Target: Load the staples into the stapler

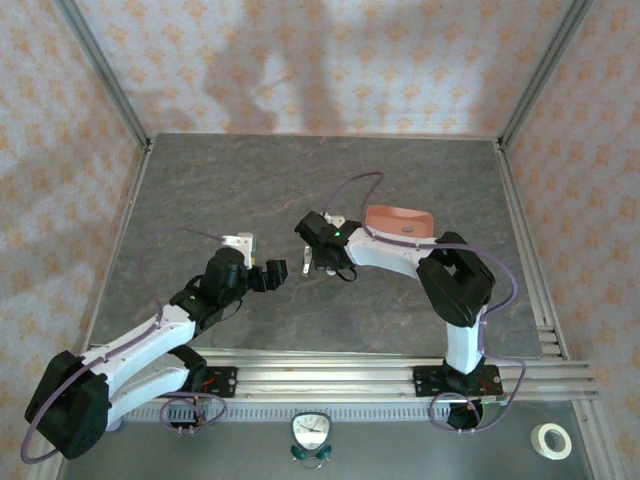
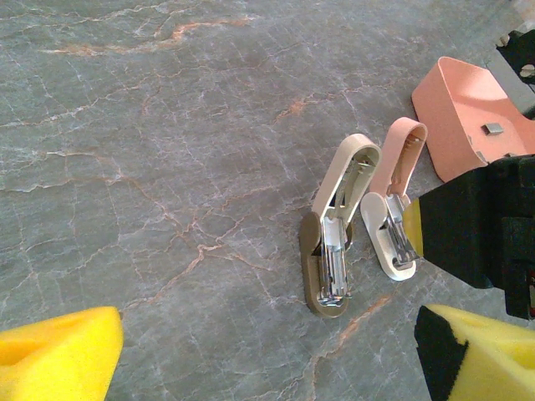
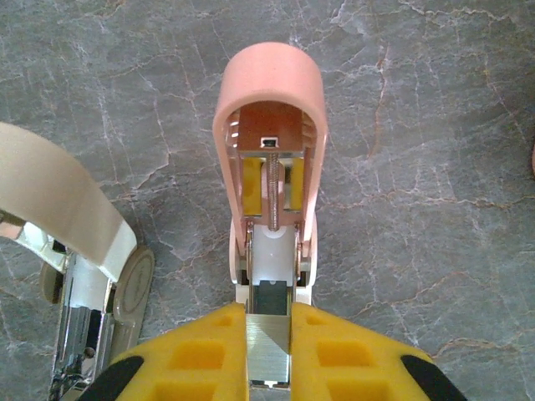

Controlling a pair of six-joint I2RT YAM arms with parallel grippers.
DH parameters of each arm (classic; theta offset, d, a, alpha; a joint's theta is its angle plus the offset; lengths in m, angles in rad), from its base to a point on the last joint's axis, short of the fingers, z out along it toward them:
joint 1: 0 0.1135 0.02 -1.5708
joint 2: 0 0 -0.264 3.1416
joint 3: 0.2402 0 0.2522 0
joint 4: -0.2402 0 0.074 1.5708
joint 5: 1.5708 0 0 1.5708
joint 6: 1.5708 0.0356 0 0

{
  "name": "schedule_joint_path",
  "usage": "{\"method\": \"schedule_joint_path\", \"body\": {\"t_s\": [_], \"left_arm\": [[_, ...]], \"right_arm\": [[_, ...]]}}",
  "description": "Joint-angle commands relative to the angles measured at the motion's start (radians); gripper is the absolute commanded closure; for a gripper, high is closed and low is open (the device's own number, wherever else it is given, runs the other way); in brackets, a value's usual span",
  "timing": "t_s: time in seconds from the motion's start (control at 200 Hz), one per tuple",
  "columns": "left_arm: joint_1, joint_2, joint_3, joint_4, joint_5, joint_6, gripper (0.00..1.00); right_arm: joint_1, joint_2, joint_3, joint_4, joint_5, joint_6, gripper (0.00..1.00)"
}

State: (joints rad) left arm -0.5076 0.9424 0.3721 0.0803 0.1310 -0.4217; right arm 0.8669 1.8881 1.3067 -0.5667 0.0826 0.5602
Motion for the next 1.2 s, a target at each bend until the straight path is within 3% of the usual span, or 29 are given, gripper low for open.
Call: {"method": "schedule_joint_path", "body": {"t_s": [0.0,0.886,1.196], "left_arm": [[0.01,-0.005,0.014,0.012,0.008,0.0,0.09],[0.01,0.005,0.016,0.023,0.012,-0.002,0.09],[0.011,-0.003,0.016,0.016,0.011,0.0,0.09]], "right_arm": [[-0.005,0.011,-0.012,-0.001,0.011,0.003,0.84],[-0.005,0.028,-0.027,0.012,-0.017,0.007,0.84],[-0.005,0.013,-0.005,-0.007,0.001,0.009,0.76]]}}
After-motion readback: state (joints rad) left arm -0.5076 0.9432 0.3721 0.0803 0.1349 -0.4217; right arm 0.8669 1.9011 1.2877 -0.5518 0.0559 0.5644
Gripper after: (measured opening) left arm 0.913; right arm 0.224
